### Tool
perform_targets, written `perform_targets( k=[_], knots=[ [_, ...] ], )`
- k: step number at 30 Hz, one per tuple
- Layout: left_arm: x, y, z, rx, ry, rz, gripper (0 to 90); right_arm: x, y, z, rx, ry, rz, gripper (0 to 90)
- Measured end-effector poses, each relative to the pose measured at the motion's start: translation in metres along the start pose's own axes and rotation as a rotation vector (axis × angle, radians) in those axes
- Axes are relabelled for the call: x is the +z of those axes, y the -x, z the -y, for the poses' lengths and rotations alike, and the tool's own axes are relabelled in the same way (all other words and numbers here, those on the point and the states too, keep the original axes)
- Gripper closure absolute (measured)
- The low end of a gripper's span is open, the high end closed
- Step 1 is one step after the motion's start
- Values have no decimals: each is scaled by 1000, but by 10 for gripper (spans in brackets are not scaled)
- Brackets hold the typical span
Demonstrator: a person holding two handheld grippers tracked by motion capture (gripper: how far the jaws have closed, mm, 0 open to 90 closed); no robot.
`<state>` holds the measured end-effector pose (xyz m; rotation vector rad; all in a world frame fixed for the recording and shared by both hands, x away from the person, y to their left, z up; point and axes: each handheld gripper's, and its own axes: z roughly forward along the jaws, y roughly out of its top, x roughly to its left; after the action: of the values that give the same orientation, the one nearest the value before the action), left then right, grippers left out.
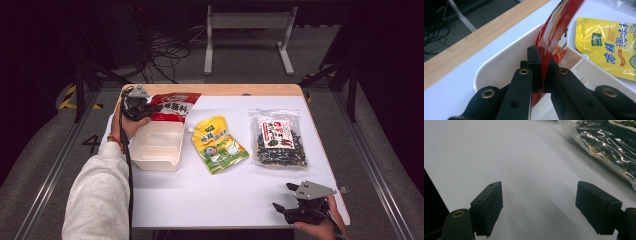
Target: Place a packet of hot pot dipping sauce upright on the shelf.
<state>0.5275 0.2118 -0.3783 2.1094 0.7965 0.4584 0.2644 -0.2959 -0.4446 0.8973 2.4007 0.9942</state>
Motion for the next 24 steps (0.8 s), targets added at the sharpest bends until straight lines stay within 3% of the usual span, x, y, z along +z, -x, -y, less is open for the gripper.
perform_targets(
  k=[3, 6, 9, 15, 20, 24],
  knots=[
    [2, 1, 3, 2, -17, -11, 893, 1, -1, -1, -7, -3, 3, 223],
    [6, 2, 8, -13, -45, -21, 889, 2, 1, -4, 17, 10, 9, 225],
    [5, 3, 7, -25, -38, -28, 875, 2, 1, -10, 29, 39, -1, 229],
    [-4, 2, 13, -69, -15, -42, 757, 8, 1, -18, 7, 45, -9, 257],
    [-16, 6, 21, -75, 25, -85, 662, 7, 8, -25, 30, 84, -17, 277],
    [-26, 8, 26, -81, 57, -94, 610, 7, 12, -26, 33, 87, -11, 279]
  ],
)
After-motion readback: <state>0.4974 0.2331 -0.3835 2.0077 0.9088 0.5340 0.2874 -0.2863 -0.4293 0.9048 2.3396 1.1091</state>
